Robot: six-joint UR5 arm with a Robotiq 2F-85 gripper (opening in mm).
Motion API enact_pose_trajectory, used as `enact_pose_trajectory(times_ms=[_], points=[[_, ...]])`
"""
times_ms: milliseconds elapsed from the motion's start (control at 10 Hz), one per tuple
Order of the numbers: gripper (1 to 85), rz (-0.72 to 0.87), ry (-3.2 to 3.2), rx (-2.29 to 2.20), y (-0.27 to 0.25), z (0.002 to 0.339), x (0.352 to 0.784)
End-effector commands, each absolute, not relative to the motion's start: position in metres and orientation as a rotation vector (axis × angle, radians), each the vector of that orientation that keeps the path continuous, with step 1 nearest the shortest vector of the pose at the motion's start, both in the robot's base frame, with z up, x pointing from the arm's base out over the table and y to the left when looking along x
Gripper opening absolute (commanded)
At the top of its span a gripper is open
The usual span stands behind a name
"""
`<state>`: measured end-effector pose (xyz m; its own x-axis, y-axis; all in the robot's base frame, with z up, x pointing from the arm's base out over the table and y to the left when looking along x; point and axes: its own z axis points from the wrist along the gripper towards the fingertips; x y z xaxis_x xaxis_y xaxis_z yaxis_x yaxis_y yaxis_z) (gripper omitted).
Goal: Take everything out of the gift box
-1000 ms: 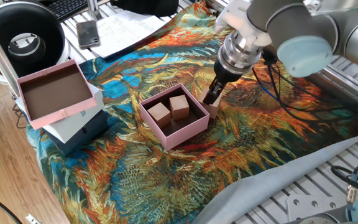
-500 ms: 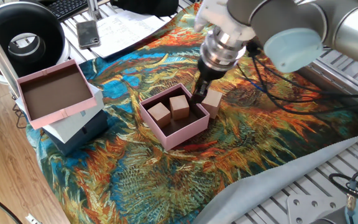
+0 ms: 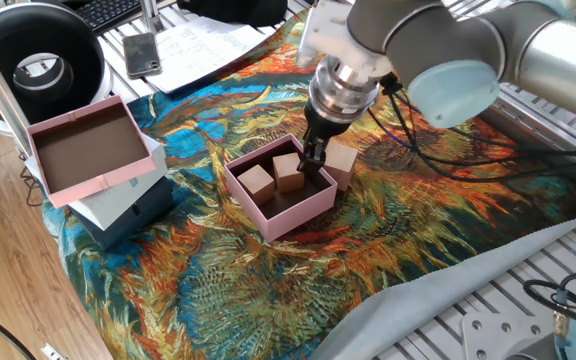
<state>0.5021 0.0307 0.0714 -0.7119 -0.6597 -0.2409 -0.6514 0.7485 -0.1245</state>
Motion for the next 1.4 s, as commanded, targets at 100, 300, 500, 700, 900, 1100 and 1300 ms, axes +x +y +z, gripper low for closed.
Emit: enact_pose_trajectory(times_ms=[100, 300, 500, 700, 900, 1100, 1300], points=[[63.3, -0.046, 2.603, -1.184, 0.037, 0.062, 0.507], [63.0, -0.076, 2.608, -1.183, 0.032, 0.071, 0.506], [61.3, -0.091, 2.700, -0.980, 0.023, 0.076, 0.504], [61.0, -0.008, 2.815, -0.647, 0.028, 0.078, 0.496], [56.0, -0.015, 2.841, -0.464, 0.023, 0.079, 0.500], [56.0, -0.025, 2.794, -0.469, 0.023, 0.082, 0.511], [57.7, 0.027, 2.791, -0.387, 0.031, 0.083, 0.514]])
